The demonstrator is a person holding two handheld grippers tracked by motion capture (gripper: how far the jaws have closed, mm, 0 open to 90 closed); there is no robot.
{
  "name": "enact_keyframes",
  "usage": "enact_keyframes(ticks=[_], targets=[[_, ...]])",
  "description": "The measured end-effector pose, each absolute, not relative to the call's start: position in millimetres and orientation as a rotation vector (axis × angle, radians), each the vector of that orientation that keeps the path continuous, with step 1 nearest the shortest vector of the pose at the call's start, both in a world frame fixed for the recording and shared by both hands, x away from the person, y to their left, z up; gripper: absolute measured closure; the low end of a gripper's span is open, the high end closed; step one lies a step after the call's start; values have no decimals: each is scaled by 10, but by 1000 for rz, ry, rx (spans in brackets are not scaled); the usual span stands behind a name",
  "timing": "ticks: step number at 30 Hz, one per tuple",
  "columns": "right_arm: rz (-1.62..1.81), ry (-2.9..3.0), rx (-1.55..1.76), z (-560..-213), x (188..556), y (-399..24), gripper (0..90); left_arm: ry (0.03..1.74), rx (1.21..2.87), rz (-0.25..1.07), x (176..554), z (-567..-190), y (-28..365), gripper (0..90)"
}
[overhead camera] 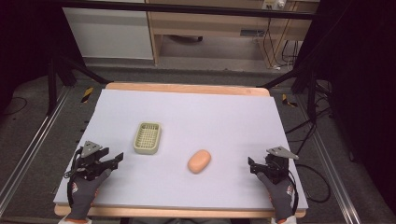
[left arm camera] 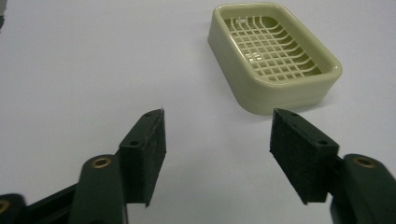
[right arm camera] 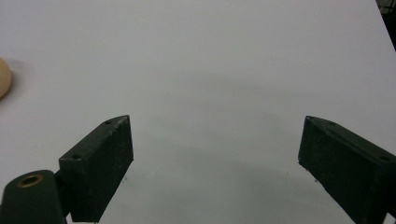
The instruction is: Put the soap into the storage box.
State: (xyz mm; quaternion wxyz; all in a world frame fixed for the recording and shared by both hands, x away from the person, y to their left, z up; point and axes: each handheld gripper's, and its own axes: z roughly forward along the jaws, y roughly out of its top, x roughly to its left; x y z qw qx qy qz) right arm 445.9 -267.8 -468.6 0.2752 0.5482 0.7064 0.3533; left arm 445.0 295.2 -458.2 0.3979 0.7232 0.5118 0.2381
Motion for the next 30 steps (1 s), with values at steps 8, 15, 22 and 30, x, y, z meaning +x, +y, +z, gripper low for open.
enact_keyframes(ticks=[8,15,22,30], targets=[[936,1901,1475,-4688,4453,-2670,98,1258,1851,583,4432,-4565,2894,408],[930,1915,1473,-4690,4457,-2644,94,1219,1852,582,4408,-4504,2835,437],[928,1917,1476,-4686,4454,-2646,86,1195,1863,576,4394,-4452,2702,401],[927,1915,1483,-4686,4459,-2644,85,1171,1873,553,4391,-4396,2536,355]])
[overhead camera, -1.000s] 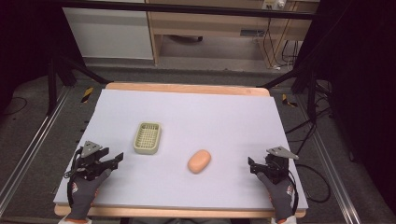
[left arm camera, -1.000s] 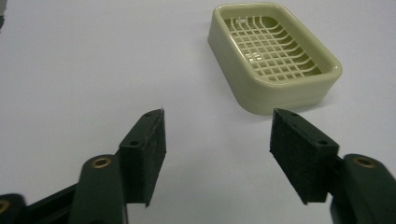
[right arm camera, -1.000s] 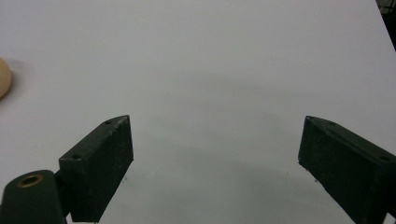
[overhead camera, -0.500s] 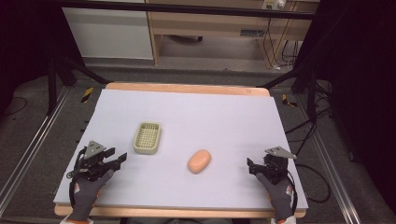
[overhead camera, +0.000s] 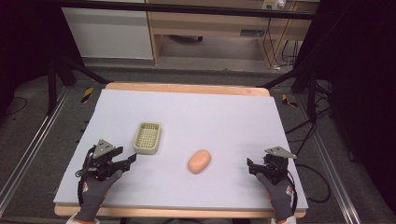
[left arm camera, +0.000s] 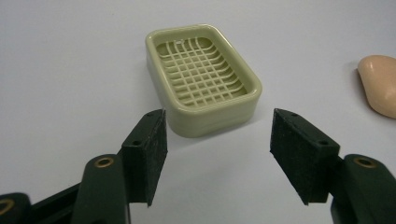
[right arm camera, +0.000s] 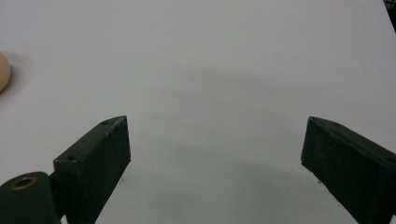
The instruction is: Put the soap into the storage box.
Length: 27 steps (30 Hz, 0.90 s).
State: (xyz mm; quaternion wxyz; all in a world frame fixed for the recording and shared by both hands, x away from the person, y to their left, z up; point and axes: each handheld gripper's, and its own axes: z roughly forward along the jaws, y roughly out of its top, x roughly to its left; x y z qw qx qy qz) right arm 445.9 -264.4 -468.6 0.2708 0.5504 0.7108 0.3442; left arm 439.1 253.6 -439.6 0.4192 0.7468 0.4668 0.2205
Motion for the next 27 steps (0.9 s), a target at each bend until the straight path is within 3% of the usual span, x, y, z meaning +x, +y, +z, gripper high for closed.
enact_keyframes(ticks=[27], targets=[[923,1906,1497,-4677,4468,-2654,84,1044,1958,515,4509,-4265,1922,297]])
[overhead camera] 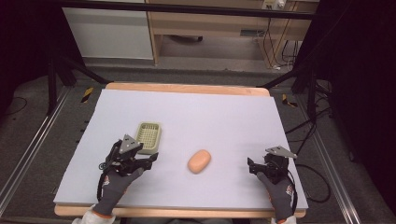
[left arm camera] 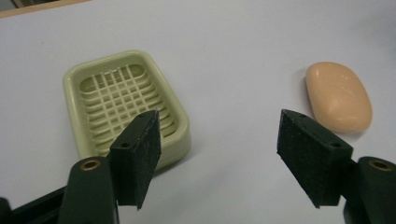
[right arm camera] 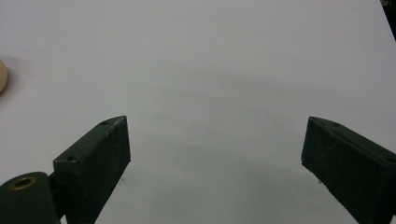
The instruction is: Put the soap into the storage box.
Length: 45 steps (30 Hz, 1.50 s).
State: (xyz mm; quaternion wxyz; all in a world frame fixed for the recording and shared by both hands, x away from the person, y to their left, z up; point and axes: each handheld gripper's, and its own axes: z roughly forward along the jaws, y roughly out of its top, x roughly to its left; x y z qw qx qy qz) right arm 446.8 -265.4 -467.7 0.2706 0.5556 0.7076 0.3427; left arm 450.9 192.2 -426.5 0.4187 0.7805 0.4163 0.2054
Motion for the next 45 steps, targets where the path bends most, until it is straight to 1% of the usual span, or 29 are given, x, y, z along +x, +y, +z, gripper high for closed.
enact_keyframes(ticks=[25,34,45], targets=[[915,1912,1493,-4672,4476,-2649,84,958,1984,454,4651,-4171,1371,284],[921,1911,1494,-4676,4473,-2660,84,924,2018,440,4683,-4151,1159,279],[922,1911,1490,-4671,4474,-2655,84,891,2047,425,4685,-4159,990,269]])
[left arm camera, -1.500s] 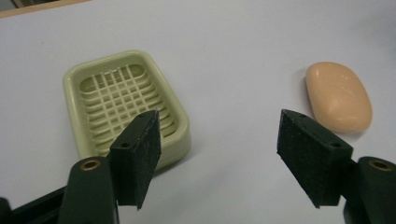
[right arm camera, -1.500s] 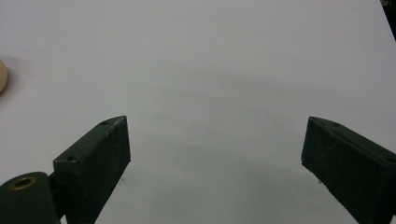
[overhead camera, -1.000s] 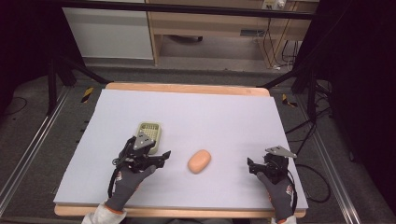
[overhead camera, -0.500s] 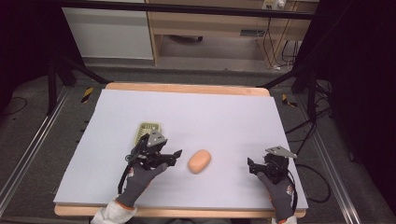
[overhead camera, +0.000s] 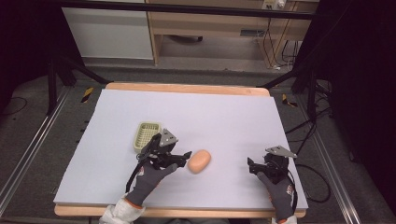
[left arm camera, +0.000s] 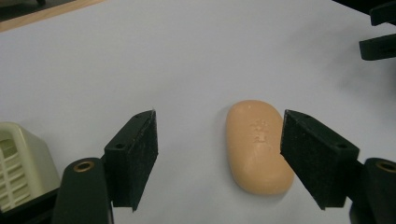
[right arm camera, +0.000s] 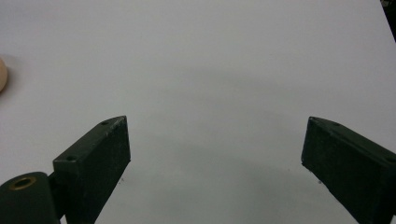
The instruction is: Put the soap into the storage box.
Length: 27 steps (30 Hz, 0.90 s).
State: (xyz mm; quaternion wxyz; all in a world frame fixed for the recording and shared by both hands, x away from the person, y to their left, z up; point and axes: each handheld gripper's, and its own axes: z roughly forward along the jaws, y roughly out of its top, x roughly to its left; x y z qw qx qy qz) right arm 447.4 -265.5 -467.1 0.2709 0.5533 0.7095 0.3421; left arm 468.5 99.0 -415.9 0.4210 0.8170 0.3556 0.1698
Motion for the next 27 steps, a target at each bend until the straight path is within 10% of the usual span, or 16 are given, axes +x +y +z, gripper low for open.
enact_keyframes(ticks=[27], targets=[[924,1910,1487,-4652,4462,-2652,84,865,2119,384,4733,-4293,625,247]])
